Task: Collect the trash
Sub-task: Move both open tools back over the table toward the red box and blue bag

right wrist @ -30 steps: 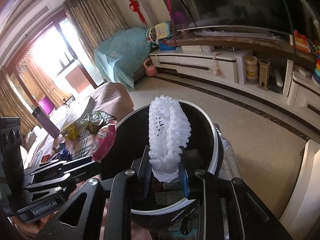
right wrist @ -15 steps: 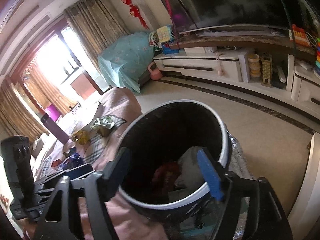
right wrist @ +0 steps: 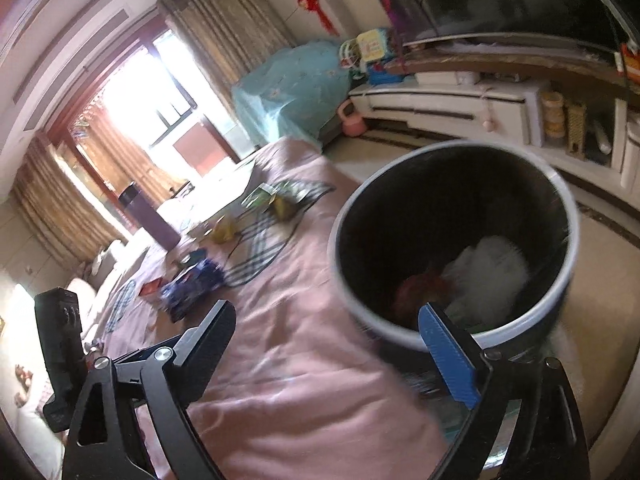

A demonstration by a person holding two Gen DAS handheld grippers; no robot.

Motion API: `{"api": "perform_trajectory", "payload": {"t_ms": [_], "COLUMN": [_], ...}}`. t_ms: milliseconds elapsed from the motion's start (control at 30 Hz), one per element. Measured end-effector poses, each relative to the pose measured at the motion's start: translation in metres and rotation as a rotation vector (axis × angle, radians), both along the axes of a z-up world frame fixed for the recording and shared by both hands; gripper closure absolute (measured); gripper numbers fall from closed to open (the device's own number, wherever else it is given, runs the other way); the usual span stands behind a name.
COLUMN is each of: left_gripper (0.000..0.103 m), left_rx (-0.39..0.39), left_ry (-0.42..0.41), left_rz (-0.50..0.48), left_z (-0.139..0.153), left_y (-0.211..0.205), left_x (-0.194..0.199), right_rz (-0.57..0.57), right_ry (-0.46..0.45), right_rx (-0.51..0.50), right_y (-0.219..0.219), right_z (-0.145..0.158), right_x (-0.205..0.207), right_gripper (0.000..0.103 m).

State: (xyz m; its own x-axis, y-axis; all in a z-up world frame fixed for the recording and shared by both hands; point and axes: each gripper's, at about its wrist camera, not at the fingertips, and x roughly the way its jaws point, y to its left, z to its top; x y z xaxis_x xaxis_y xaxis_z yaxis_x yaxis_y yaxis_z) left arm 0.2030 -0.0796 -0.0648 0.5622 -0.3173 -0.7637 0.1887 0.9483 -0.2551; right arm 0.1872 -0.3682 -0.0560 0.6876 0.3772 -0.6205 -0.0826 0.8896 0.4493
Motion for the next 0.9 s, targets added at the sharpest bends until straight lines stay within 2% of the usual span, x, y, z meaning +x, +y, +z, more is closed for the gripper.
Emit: {"api": "perform_trajectory", "payload": {"t_ms": [400,600,867,900], "left_gripper": [0.046,0.046,0.032,0.026], "left_rx": [-0.022,0.007,0.115,0.137], "left_ry": [0.020,0.002,-0.052,-0.067], "left_rz": [0.143,0.179,0.145,0.116], "left_z": [-0.013,-0.009,-0.004,-0.002], "left_y": [0.079,0.105,0.146,0.152], "left_x": [-0.015,-0.010,0.016,0.023], "right_rz": [0.127,0.181,0.234,0.237], "right_ry": [0.037,0.027,0.048,0.052], "right_rx": [-0.006,-0.015,0.026,0.032], "right_y": [0.076,0.110,0.143,0.146], "right_z": [-0.016,-0.014,-0.016,-0.017], "right_x": [0.008,0.017,0.036,0.038], "right_gripper": [0.008,0.008,0.008,0.008]}}
